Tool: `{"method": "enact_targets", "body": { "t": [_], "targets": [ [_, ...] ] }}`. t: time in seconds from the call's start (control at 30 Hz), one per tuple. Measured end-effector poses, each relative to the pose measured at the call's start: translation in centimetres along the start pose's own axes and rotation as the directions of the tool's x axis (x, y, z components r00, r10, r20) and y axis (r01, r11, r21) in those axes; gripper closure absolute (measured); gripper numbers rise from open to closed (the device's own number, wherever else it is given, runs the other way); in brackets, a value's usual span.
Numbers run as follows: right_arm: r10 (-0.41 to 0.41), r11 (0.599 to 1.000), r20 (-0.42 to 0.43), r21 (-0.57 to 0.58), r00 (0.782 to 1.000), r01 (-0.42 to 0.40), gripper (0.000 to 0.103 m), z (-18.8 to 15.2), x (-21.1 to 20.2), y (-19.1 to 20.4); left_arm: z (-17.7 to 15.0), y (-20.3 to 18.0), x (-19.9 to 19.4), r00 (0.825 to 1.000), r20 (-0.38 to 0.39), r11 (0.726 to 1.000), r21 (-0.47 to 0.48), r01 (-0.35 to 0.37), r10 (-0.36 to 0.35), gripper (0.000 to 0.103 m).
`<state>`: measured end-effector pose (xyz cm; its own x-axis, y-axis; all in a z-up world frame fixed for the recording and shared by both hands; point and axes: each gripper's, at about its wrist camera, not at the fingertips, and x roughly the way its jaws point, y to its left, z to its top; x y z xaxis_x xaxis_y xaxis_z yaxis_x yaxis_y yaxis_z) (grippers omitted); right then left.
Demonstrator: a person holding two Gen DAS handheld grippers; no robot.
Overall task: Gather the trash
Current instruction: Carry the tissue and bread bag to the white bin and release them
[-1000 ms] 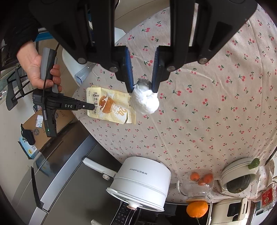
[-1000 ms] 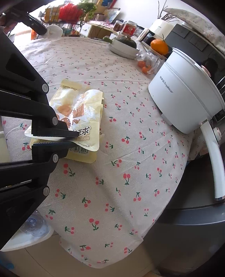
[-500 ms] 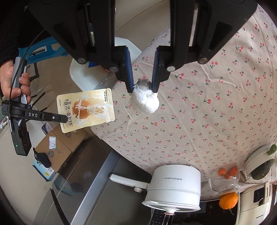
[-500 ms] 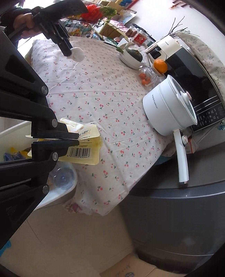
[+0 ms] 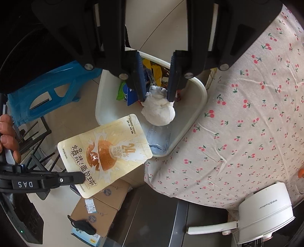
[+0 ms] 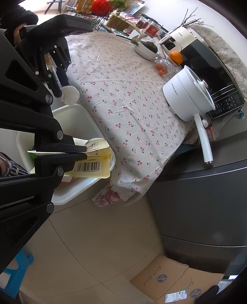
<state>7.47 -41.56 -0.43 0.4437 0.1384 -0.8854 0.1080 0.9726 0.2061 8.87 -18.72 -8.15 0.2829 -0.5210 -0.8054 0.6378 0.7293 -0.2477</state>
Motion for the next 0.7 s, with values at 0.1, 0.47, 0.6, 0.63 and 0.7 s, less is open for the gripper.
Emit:
{"method": "enact_targets", "body": {
  "t": [0.1,0.47,0.6,0.63,0.7],
  "targets": [
    [-0.013,1.000,-0.001,-0.001,1.000,0.013,0.101,0.0,0.0,-0.2,0.0,0.2,0.9,1.000,-0.015,1.000,0.000,-0.026,0.026,0.069],
    [-0.021,1.000,-0.047,-0.010,0.999,0.021,0.101,-0.5,1.2,-0.2,-1.5,0.5,-1.2,0.987,-0.026,0.987,0.004,-0.158,0.158,0.021],
    [-0.012,1.000,-0.079,-0.009,0.997,0.011,0.099,-0.6,2.2,0.5,-2.2,0.9,-2.1,0.979,-0.021,0.980,-0.002,-0.201,0.201,0.015],
    [-0.012,1.000,-0.089,-0.011,0.996,0.011,0.099,-0.6,2.5,0.6,-2.3,1.1,-2.4,0.977,-0.020,0.977,-0.008,-0.213,0.213,0.010],
    [-0.007,1.000,-0.110,-0.004,0.994,0.007,0.089,-0.8,3.0,0.8,-2.6,1.3,-2.8,0.973,-0.013,0.973,-0.022,-0.229,0.229,0.004]
  ]
}}
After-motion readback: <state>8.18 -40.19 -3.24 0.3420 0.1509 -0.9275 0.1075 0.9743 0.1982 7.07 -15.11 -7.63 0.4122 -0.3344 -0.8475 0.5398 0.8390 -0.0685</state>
